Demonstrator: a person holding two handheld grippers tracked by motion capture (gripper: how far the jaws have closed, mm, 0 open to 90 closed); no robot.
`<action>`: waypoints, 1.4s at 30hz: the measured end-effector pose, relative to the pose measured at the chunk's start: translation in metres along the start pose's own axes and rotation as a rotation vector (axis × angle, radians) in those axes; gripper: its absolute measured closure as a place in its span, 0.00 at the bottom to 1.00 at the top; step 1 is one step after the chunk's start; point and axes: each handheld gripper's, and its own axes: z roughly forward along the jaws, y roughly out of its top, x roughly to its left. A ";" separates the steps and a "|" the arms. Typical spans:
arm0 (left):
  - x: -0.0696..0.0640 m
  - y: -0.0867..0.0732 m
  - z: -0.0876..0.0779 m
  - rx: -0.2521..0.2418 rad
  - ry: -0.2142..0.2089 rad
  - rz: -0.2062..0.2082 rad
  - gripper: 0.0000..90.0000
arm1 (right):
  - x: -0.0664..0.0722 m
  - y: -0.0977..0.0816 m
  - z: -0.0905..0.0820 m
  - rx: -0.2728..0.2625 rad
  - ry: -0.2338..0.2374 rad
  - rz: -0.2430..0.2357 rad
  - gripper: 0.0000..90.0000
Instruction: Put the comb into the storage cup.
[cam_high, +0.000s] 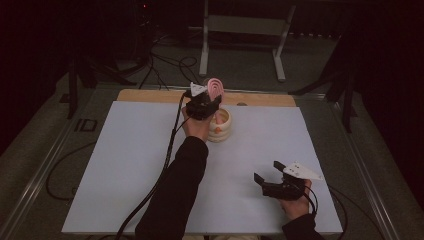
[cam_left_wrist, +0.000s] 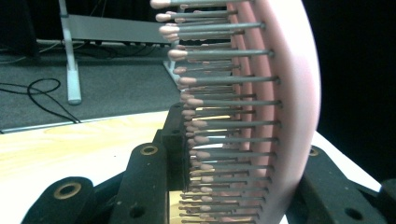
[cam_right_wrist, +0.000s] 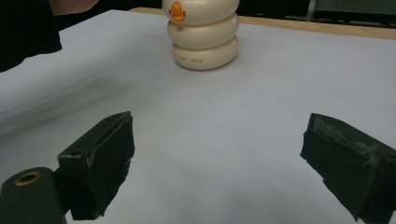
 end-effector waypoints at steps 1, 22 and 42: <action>0.000 0.000 0.000 0.000 0.000 0.000 0.72 | 0.000 0.000 0.000 0.000 0.000 0.000 0.10; -0.003 -0.006 0.005 0.011 -0.003 -0.003 0.72 | 0.001 0.000 0.001 0.002 0.000 -0.003 0.10; -0.003 -0.013 0.010 0.028 -0.007 -0.015 0.72 | 0.001 -0.001 0.002 0.006 0.001 -0.005 0.10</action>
